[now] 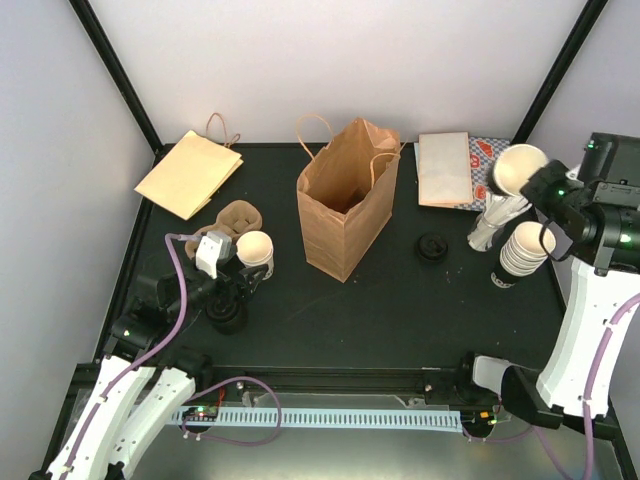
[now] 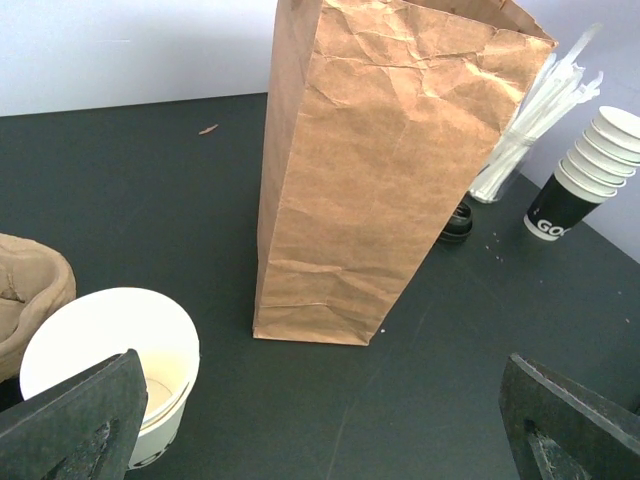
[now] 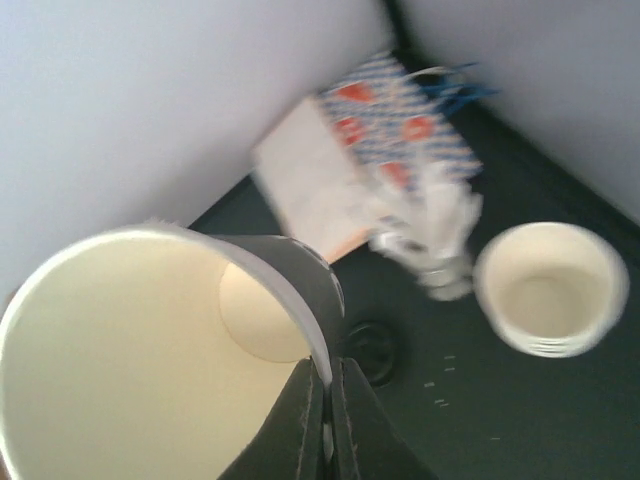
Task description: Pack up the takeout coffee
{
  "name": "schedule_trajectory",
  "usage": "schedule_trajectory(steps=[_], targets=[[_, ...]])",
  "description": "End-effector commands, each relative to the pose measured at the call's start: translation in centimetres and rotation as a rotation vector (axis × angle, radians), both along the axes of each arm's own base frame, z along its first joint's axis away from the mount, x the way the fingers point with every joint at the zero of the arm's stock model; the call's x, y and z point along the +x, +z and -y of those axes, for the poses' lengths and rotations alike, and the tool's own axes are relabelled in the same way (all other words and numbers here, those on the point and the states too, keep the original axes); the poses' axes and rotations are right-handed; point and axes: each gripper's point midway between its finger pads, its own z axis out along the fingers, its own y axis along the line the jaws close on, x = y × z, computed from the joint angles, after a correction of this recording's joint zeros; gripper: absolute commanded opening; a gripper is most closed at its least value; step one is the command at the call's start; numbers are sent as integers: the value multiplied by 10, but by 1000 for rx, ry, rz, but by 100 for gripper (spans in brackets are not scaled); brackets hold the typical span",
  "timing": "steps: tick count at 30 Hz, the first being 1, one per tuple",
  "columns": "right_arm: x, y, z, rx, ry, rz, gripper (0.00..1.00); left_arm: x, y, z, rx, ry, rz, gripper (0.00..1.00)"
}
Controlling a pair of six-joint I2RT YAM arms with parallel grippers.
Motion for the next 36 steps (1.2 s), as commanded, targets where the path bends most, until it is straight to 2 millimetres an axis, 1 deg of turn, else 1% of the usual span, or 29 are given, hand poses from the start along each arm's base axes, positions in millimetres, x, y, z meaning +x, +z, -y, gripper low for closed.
schedule_trajectory(steps=[1,4,7,11,12,13,17,20,24,27,32,36], targets=[[20,22,-71,24,339,89,1,-1,8,3,-7,-26,36,99],[29,5,-111,-2,473,26,1,0,7,4,-4,-28,33,99],[32,-20,-138,-36,548,-38,1,0,7,5,-6,-34,31,99],[30,-70,-165,-20,614,-107,1,0,6,6,-5,-42,24,99],[30,-79,-175,-6,638,-98,1,0,6,7,-5,-45,23,99],[28,-94,-183,4,657,-114,1,1,5,7,-4,-46,17,99],[15,-149,-205,-5,709,-202,1,1,3,8,-3,-50,9,99],[7,-183,-218,-50,732,-260,1,1,2,9,-3,-54,5,99],[2,-230,-233,-102,776,-341,1,2,0,10,-1,-62,-8,99],[2,-248,-243,-148,812,-372,1,3,-1,11,-1,-65,-13,99],[4,-257,-260,-249,845,-359,1,3,-3,11,0,-65,-17,99],[6,-270,-267,-262,854,-386,1,4,-4,11,1,-62,-22,99]])
